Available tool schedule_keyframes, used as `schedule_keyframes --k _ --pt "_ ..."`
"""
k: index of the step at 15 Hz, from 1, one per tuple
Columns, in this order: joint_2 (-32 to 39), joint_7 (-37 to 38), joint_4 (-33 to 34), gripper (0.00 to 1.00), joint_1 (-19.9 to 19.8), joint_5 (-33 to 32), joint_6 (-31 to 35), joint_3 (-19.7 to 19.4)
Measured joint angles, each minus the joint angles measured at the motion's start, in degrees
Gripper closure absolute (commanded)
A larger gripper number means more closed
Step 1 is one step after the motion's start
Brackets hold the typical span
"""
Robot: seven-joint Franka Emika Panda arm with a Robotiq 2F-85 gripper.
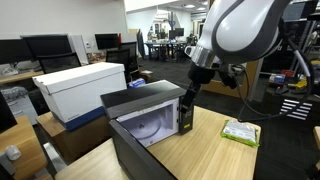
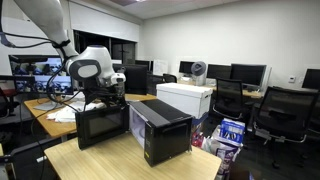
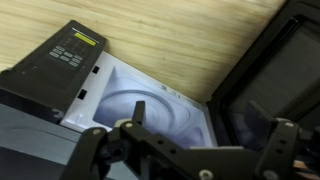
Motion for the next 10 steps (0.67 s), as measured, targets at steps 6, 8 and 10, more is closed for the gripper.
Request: schedule_keyframes --k 6,8,10 --pt "0.4 -16.3 3.2 0.0 -2.2 18.8 0.9 17.5" --pt "0.6 -22.2 4.9 0.08 -3.4 22.2 -0.7 21.6" --pt "1.2 -26.5 5.9 0.33 -4.4 22.8 -3.6 22.9"
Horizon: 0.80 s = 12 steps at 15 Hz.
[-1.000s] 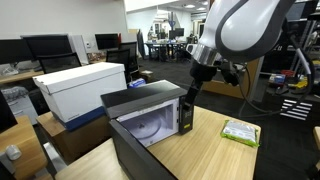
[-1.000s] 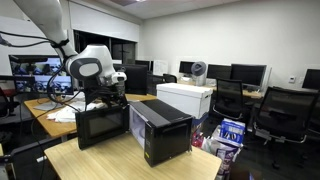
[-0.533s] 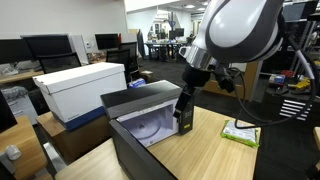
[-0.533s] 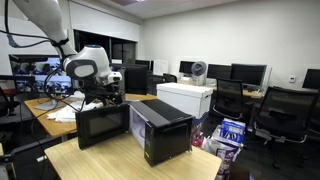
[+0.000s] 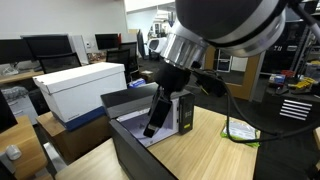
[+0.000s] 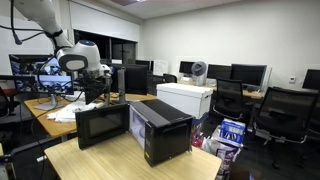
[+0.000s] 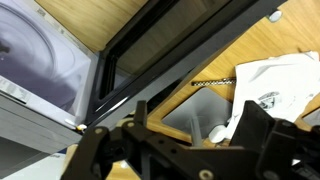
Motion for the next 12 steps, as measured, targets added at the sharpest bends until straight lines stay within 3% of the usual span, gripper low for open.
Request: schedule_keyframes --k 4,9,12 --pt "1.6 -9.3 1.6 0.62 -0.2 -0.3 -5.9 -0.5" --pt "2.4 -20.8 3.9 0.95 7.3 -0.3 -12.2 -8.6" --pt "3.2 -26.5 5.2 1.0 11.2 -0.3 -13.8 -12.2"
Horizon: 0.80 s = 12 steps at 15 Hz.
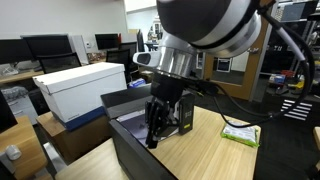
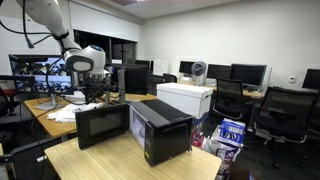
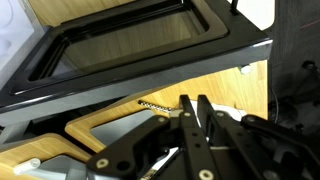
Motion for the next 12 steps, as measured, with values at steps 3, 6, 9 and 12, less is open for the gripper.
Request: schedule_keyframes --k 3,6,9,12 --pt "1.2 -4.7 0.7 0.97 2.9 0.1 0.0 -1.7" --pt "2.6 -7.5 1.2 0.98 4.9 0.1 0.2 -1.9" --pt "4.3 -9.2 1.9 0.97 6.7 0.1 0.3 -1.9" --pt "6.3 -9.8 2.5 0.97 7.8 0.0 1.7 -2.1"
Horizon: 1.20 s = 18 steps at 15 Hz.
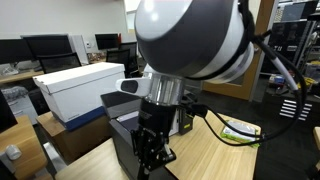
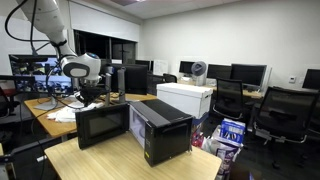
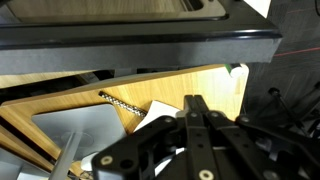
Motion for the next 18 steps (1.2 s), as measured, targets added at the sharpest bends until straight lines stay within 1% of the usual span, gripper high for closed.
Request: schedule_keyframes --k 4,7,11,13,14,16,17,18 --pt "3.8 0.0 0.8 0.98 0.0 -1.7 3.3 -2.0" --pt "6.5 0.4 2.2 0.98 -1.0 -3.9 6.6 -4.2" --pt "7.5 4.7 4.0 0.98 -3.3 -7.1 12.1 -6.0" --pt "7.5 9.9 4.2 0.97 -3.3 -10.9 14.5 -8.0" --pt "7.4 13.5 4.2 0.97 -2.6 -13.9 14.4 -10.0" --pt "7.2 21.6 4.1 0.97 -0.1 -20.8 12.0 -15.3" --pt "7.0 26.0 4.1 0.97 1.1 -24.7 9.7 -18.0" --pt "7.0 29.0 4.1 0.97 1.8 -27.4 8.0 -19.5"
